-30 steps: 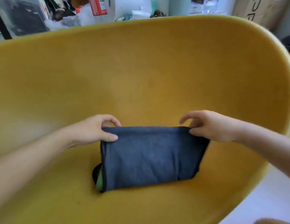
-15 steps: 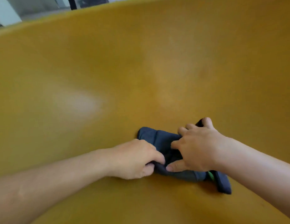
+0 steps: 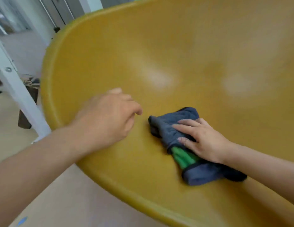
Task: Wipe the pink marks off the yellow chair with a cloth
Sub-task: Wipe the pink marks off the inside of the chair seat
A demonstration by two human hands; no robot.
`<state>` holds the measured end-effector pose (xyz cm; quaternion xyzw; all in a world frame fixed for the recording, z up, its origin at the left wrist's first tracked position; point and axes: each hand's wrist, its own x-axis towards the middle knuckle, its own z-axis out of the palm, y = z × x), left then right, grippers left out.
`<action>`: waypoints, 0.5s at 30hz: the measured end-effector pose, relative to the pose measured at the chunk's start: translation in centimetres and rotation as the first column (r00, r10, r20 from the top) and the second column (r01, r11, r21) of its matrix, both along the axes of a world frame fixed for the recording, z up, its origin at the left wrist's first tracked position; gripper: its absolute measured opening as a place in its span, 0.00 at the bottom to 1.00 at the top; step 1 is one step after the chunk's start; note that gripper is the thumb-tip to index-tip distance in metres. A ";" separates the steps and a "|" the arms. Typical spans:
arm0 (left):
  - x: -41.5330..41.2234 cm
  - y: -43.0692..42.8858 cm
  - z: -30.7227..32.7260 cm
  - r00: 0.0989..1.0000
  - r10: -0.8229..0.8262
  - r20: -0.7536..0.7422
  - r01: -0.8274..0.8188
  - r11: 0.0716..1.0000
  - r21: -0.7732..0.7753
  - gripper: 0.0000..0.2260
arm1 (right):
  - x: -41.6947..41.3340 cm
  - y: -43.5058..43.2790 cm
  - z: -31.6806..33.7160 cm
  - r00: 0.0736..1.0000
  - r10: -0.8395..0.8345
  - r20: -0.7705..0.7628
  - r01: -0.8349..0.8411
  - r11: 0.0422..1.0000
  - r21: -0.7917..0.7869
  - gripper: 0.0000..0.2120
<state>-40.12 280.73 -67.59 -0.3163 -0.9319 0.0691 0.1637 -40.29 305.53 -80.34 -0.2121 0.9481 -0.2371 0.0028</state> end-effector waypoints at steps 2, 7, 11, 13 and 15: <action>2.4 -4.5 -0.3 0.981 0.057 -0.187 -0.043 0.996 0.078 0.10 | 1.8 -2.2 0.5 0.999 -0.029 -0.014 0.026 0.986 -0.163 0.21; 4.3 -10.7 -0.5 0.943 0.294 -0.156 -0.191 0.861 0.472 0.10 | 8.4 -9.7 3.7 0.994 -0.073 0.080 0.093 0.954 -0.284 0.28; 3.5 -12.5 -0.2 0.969 0.241 0.056 -0.220 0.735 0.641 0.14 | 10.6 -10.1 6.4 0.976 -0.024 0.218 0.022 1.000 0.013 0.38; 3.4 -12.9 -0.2 0.986 0.157 0.051 -0.151 0.732 0.664 0.14 | 12.3 -10.6 6.2 0.978 -0.062 0.198 0.043 0.994 0.102 0.30; 3.2 -13.4 0.2 0.992 0.114 0.053 -0.119 0.727 0.676 0.12 | 14.0 -11.8 5.5 0.977 -0.155 0.146 0.154 0.988 0.020 0.32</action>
